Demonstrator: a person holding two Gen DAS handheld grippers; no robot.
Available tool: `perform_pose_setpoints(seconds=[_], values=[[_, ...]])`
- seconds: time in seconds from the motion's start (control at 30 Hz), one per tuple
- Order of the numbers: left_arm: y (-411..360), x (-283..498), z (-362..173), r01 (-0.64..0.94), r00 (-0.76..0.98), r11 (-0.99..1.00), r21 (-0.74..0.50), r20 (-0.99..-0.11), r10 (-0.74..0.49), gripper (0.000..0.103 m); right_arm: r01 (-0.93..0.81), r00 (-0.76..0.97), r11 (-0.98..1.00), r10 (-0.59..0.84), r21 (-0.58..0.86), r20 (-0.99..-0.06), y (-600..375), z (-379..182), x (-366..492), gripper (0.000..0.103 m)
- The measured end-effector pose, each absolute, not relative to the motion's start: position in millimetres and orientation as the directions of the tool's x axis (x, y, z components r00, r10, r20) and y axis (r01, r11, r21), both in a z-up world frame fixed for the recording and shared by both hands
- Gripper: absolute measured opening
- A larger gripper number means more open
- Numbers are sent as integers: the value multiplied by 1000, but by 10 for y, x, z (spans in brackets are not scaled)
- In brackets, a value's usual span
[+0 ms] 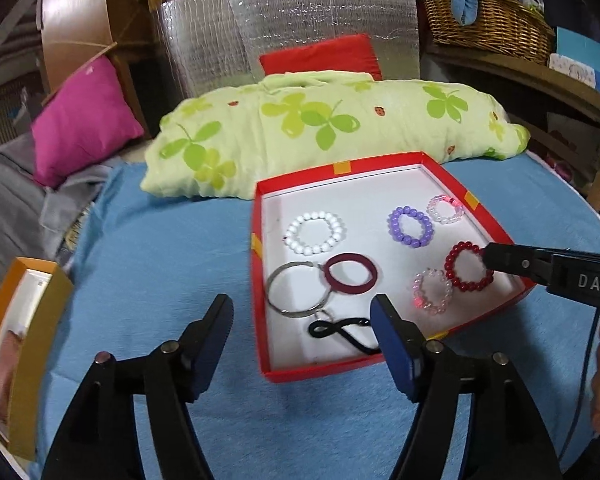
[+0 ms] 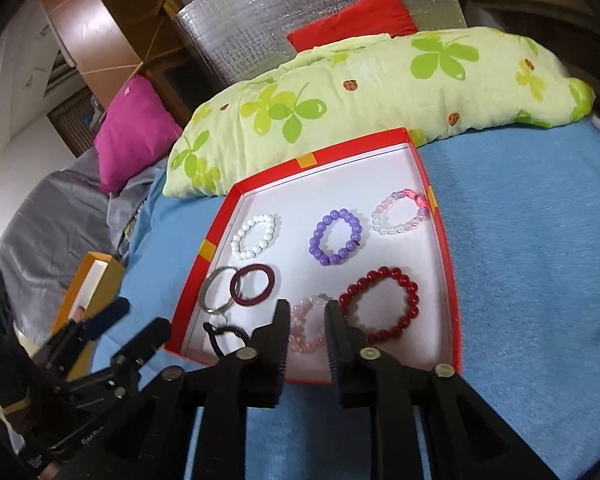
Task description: Organize jewelry
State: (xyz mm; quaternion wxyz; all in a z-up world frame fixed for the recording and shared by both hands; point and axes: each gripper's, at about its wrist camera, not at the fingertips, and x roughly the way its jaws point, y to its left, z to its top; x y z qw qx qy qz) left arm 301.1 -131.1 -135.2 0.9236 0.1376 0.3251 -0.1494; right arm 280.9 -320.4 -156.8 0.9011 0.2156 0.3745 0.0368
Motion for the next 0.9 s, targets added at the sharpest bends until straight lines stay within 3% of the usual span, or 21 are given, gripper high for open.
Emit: perform_pose_setpoints(seconds=[0.5,0.67,0.9], values=[[-1110,2776,-1218,263,801,944,200,-591,-98,79,57,727,957,155,284,-669,-2978,-1433,2443,22],[-1005,2725,-1186,221,819,952,213,-571,-63,81,52,731,967,133,248,-669,-2913,-1422,2345,29],[-849,2668,-1141,171,838,962,211,-545,-29,86,41,737,974,119,221,-665,-2801,-1420,2255,29]])
